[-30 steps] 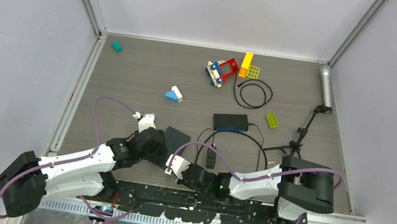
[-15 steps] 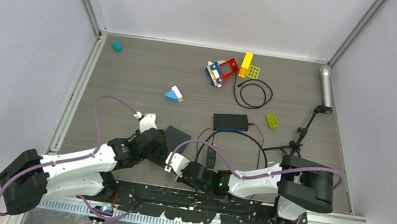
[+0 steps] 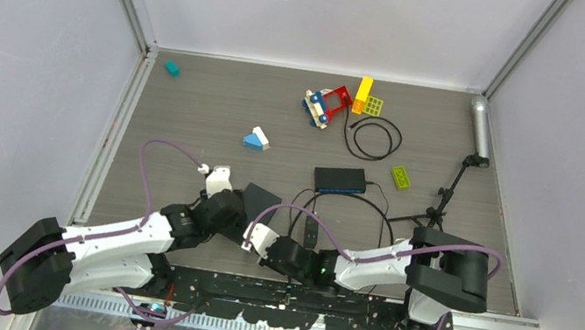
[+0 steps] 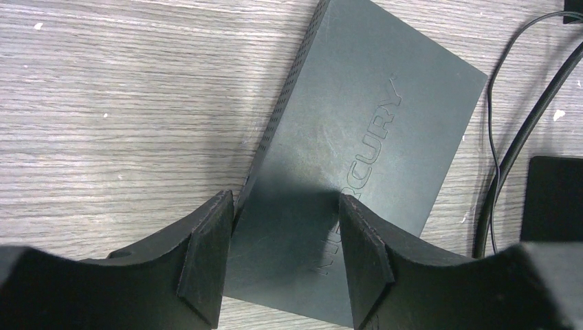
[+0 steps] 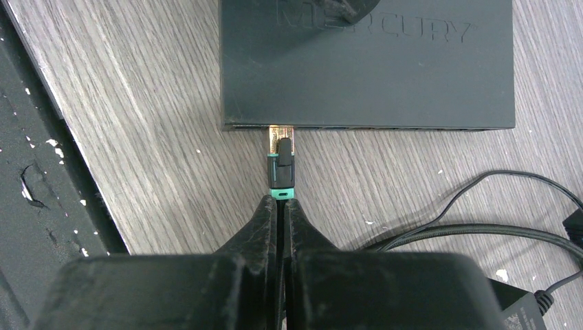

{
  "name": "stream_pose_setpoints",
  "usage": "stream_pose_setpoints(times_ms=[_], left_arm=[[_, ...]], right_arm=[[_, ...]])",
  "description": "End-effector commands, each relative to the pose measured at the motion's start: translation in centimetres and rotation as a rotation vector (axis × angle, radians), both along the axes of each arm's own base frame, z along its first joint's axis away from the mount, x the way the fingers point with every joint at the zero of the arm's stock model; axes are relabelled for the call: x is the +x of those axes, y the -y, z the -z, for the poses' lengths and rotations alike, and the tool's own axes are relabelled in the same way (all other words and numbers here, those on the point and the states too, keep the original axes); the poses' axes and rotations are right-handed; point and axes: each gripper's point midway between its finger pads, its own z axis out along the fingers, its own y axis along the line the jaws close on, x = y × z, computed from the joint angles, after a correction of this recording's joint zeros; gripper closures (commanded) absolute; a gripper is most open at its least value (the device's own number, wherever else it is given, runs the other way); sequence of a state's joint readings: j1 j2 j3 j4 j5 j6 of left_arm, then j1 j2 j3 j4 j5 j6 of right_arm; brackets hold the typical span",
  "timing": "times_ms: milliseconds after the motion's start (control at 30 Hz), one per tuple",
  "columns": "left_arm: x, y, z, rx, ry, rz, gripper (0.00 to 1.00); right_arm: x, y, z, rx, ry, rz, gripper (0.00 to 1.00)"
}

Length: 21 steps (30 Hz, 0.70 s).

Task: Insert the plug into the switch port
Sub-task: Insert the connector into the switch port.

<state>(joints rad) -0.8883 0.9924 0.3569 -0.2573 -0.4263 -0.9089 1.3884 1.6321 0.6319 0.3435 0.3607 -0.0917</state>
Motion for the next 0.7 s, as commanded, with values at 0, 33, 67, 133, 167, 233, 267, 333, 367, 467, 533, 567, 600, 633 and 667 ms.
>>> stream_pose_setpoints(times_ms=[0,33,67,133,167,233,267,333,367,467,533,567,600,633,667], left_arm=[[-8.0,3.6,3.4,-0.136,-0.333,0.236,0.50],[-8.0,3.7,3.4,-0.136,-0.335,0.237,0.50],[-8.0,3.7,3.5,-0.135,-0.336,0.237,0.50],[-8.0,3.7,3.5,-0.134,-0.337,0.237,0.50],[-8.1,3.7,3.6,-0.133,-0.339,0.237,0.50],[-8.1,3.7,3.6,-0.136,-0.340,0.237,0.50],[-8.1,3.7,3.7,-0.135,-0.341,0.236,0.50],[-8.1,3.7,3.7,-0.136,-0.341,0.236,0.50],[-8.1,3.7,3.6,-0.138,-0.340,0.236,0.50],[-8.1,3.7,3.6,-0.139,-0.338,0.236,0.50],[-8.1,3.8,3.6,-0.140,-0.337,0.237,0.50],[-8.1,3.8,3.6,-0.141,-0.338,0.236,0.50],[-8.1,3.8,3.6,-0.143,-0.339,0.238,0.50],[-8.1,3.8,3.6,-0.145,-0.338,0.238,0.50],[-8.1,3.8,3.6,-0.145,-0.338,0.238,0.50]], right_arm=[[4.6,-7.7,-17.7,0.677,0.163,0.115,1.00],[4.5,-7.6,-18.0,0.686,0.162,0.112,1.00],[4.4,-7.5,-18.4,0.696,0.160,0.107,0.99],[4.2,-7.4,-18.9,0.709,0.158,0.101,1.00],[4.2,-7.3,-19.1,0.711,0.156,0.098,1.00],[4.1,-7.1,-19.7,0.720,0.155,0.096,1.00],[4.1,-7.1,-19.8,0.723,0.155,0.095,1.00],[4.1,-6.9,-20.0,0.724,0.156,0.096,1.00],[4.1,-6.9,-19.8,0.718,0.156,0.097,1.00],[4.1,-7.0,-19.0,0.702,0.152,0.099,0.99],[4.1,-7.1,-17.6,0.677,0.146,0.102,1.00],[4.2,-7.1,-16.8,0.661,0.146,0.107,1.00],[4.3,-7.2,-15.8,0.645,0.143,0.109,0.99],[4.2,-7.2,-15.1,0.637,0.137,0.109,0.99],[4.2,-7.2,-14.6,0.636,0.131,0.108,0.99]])
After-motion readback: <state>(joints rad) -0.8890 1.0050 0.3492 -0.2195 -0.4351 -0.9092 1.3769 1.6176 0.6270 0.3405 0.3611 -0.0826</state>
